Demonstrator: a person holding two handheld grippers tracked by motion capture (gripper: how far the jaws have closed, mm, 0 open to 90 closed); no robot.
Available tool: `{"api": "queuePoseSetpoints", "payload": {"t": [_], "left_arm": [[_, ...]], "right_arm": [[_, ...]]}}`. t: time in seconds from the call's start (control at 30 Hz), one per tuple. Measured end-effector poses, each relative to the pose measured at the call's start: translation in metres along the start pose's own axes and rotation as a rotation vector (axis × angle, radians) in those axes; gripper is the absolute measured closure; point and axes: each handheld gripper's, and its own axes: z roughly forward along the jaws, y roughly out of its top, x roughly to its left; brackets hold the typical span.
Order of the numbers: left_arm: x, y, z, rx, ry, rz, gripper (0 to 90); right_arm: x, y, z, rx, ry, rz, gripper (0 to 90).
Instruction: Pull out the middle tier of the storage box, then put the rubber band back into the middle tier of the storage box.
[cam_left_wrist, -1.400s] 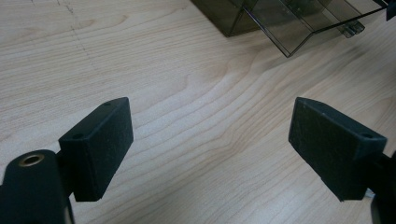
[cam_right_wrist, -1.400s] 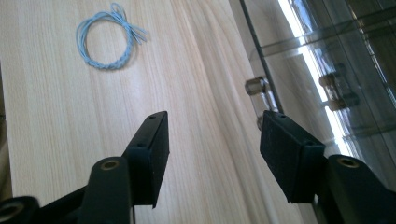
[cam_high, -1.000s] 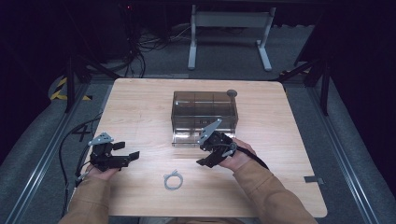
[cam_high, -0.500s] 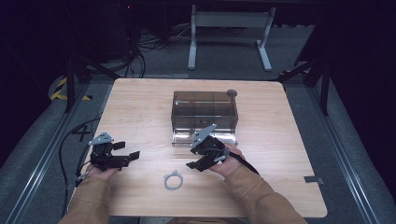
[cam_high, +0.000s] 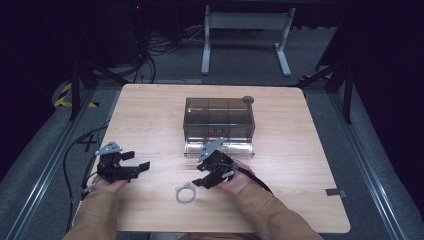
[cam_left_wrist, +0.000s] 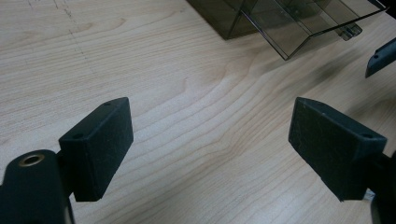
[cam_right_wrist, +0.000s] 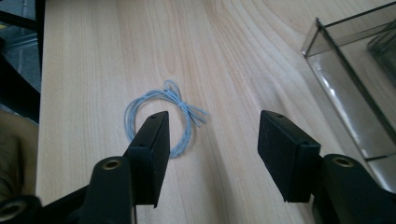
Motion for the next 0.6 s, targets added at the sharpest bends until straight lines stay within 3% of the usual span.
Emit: {"api": "queuePoseSetpoints", "payload": {"t": [0.13, 0.3, 0.6], "left_arm": [[0.000, 0.000, 0.000, 0.000, 0.000, 0.001, 14.7], [0.000, 0.001, 0.001, 0.000, -0.002, 0.001, 14.7], [0.000, 0.001, 0.001, 0.001, -0.002, 0.005, 14.7]], "right_arm": [[0.002, 0.001, 0.005, -0.001, 0.005, -0.009, 48.9], [0.008, 0.002, 0.012, -0.006, -0.022, -0.028, 48.9], [0.014, 0.004, 0.030, 0.039, -0.018, -0.055, 55.7]]}}
